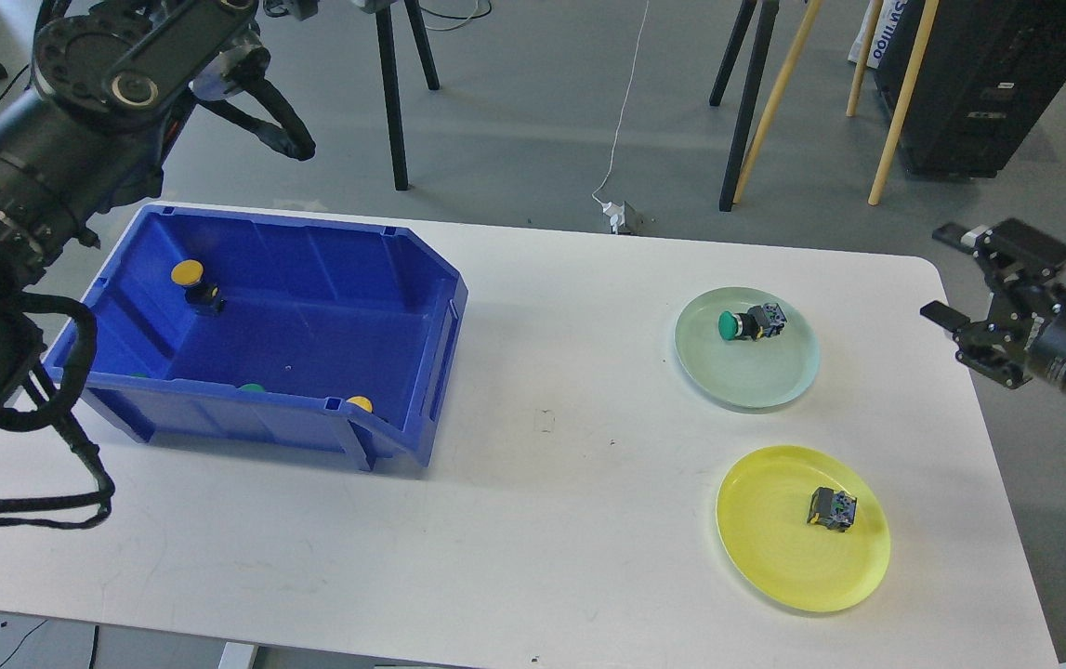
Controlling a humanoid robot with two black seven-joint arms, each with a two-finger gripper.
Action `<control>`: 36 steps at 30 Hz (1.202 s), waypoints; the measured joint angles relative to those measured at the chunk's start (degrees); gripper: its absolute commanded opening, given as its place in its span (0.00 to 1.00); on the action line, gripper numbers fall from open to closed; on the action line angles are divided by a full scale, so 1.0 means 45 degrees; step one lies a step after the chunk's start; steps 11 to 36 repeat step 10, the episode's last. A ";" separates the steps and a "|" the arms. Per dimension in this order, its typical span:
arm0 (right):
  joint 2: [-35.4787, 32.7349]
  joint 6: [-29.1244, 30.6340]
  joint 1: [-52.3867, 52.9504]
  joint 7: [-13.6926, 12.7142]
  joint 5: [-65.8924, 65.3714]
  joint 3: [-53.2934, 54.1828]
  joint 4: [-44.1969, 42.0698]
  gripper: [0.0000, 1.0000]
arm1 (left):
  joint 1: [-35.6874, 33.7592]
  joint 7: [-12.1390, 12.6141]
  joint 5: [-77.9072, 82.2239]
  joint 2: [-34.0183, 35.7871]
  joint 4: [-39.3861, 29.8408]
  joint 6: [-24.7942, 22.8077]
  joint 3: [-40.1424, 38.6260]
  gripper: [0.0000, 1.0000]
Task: Pass button and place on color plate
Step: 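Open and withdraw the right gripper from the yellow plate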
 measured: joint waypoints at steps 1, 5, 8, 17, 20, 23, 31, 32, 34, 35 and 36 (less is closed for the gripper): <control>0.0164 0.0016 0.0039 -0.0107 -0.0003 0.0567 -0.0554 0.98 | -0.0019 0.0003 0.0011 0.0014 0.0000 0.0000 0.0009 0.98; 0.1385 0.0073 0.1181 -0.1431 -0.0042 0.1373 -0.2893 0.98 | -0.0152 0.0009 0.0079 0.0225 -0.0046 0.0000 0.0043 0.98; 0.2200 0.0076 0.2413 -0.2091 -0.0055 0.1326 -0.4950 0.98 | -0.0267 0.0008 0.0088 0.0347 -0.0061 0.0000 0.0049 0.98; 0.2795 0.0068 0.2990 -0.2192 -0.0052 0.1254 -0.6124 0.98 | -0.0379 0.0004 0.0091 0.0402 -0.0063 0.0000 0.0051 0.98; 0.2795 0.0068 0.2990 -0.2192 -0.0052 0.1254 -0.6124 0.98 | -0.0379 0.0004 0.0091 0.0402 -0.0063 0.0000 0.0051 0.98; 0.2795 0.0068 0.2990 -0.2192 -0.0052 0.1254 -0.6124 0.98 | -0.0379 0.0004 0.0091 0.0402 -0.0063 0.0000 0.0051 0.98; 0.2795 0.0068 0.2990 -0.2192 -0.0052 0.1254 -0.6124 0.98 | -0.0379 0.0004 0.0091 0.0402 -0.0063 0.0000 0.0051 0.98; 0.2795 0.0068 0.2990 -0.2192 -0.0052 0.1254 -0.6124 0.98 | -0.0379 0.0004 0.0091 0.0402 -0.0063 0.0000 0.0051 0.98; 0.2795 0.0068 0.2990 -0.2192 -0.0052 0.1254 -0.6124 0.98 | -0.0379 0.0004 0.0091 0.0402 -0.0063 0.0000 0.0051 0.98; 0.2795 0.0068 0.2990 -0.2192 -0.0052 0.1254 -0.6124 0.98 | -0.0379 0.0004 0.0091 0.0402 -0.0063 0.0000 0.0051 0.98; 0.2795 0.0068 0.2990 -0.2192 -0.0052 0.1254 -0.6124 0.98 | -0.0379 0.0004 0.0091 0.0402 -0.0063 0.0000 0.0051 0.98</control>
